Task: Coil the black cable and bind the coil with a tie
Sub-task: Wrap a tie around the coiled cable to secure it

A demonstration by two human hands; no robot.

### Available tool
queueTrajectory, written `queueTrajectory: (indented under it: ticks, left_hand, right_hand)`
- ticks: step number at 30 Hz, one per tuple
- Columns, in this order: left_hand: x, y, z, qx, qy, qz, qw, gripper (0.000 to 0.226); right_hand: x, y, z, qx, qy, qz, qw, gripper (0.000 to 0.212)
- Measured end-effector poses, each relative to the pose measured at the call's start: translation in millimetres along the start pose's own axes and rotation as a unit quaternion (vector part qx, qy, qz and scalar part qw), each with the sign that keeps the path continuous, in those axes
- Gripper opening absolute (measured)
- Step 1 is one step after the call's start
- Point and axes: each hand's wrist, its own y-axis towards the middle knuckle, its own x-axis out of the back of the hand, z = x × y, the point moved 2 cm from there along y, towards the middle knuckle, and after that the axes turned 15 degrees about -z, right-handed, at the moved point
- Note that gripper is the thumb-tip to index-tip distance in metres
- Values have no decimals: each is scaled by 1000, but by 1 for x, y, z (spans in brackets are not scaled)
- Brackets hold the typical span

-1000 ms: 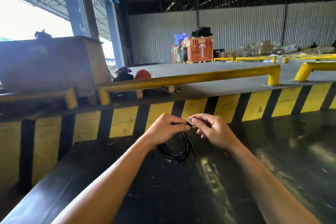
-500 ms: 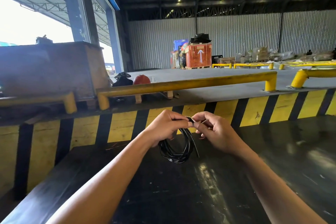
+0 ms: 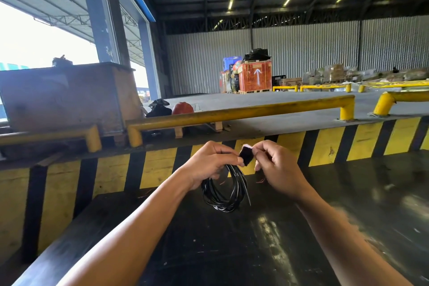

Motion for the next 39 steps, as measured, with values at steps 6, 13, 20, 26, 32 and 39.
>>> queueTrajectory:
  ticks: [6, 13, 20, 26, 32, 39]
  left_hand:
    - [-1, -5, 2, 7, -6, 0, 1000, 12]
    - [-4, -3, 3, 19, -20, -46, 999, 9]
    - [-6, -2, 3, 17, -70, -121, 990, 7]
    - [-17, 2, 0, 18, -153, -200, 968, 12]
    - [-28, 1, 2, 19, -158, -224, 962, 14]
    - [-30, 4, 5, -3, -139, -261, 955, 17]
  right_hand:
    - [10, 3, -8, -195, 204, -56, 958, 23]
    - [16, 6, -4, -258, 413, -30, 873, 15]
    - [19, 3, -21, -151, 176, -86, 969, 7]
    - [6, -8, -21, -17, -30, -38, 999, 4]
    - [3, -4, -9, -46, 40, 23, 998, 8]
    - [9, -2, -9, -230, 267, 106, 930, 14]
